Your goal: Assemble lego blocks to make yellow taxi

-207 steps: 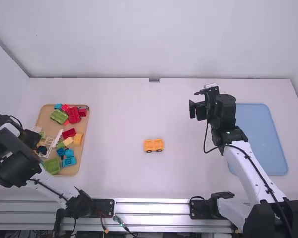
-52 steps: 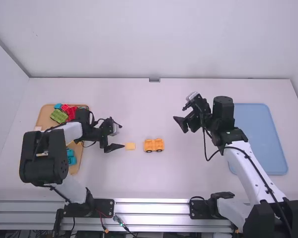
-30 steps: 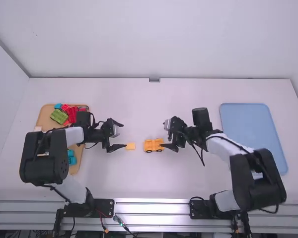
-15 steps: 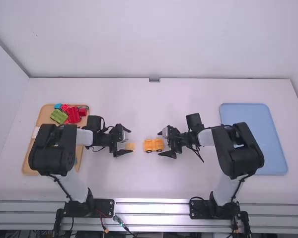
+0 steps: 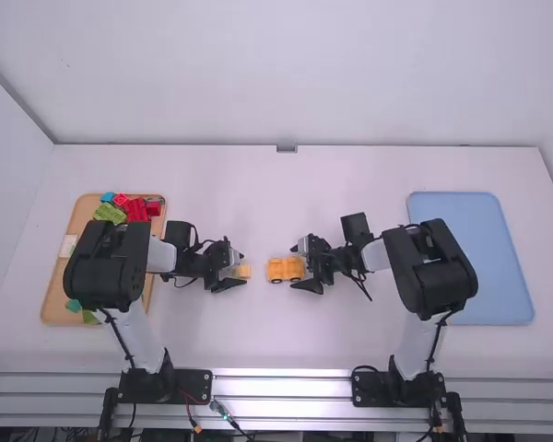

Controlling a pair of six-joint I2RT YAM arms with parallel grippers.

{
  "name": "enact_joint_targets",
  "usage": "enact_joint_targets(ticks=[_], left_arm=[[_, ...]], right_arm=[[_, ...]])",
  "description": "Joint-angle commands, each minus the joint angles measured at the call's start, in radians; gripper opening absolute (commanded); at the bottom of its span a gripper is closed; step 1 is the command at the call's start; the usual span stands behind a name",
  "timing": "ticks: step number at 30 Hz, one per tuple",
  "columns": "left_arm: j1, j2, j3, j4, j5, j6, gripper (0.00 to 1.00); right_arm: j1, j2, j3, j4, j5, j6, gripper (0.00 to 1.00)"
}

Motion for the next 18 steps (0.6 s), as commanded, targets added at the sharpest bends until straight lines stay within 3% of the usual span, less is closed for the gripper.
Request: enact_joint_targets(ticks=[1,6,16,18], left_arm=[[-0.002,0.017,-0.006,-0.002,0.011,-0.004,0.66],[-0.002,0.017,-0.002,-0.002,0.016,-0.004,0.49],[-0.002,0.017,-0.003,0.000,0.020,-0.004,0.34],[-0.002,0.016,0.006,-0.008,0.035,-0.004,0.26]], right_arm=[[-0.001,0.010,0.018,-0.001,-0.013,0.016,0.99],[-0.001,0.010,0.018,-0.002,-0.012,0.021,0.99],[0.000,0.010,0.018,-0.005,-0.007,0.021,0.99],[0.000,0.010,0.018,-0.010,0.008,0.021,0.99]])
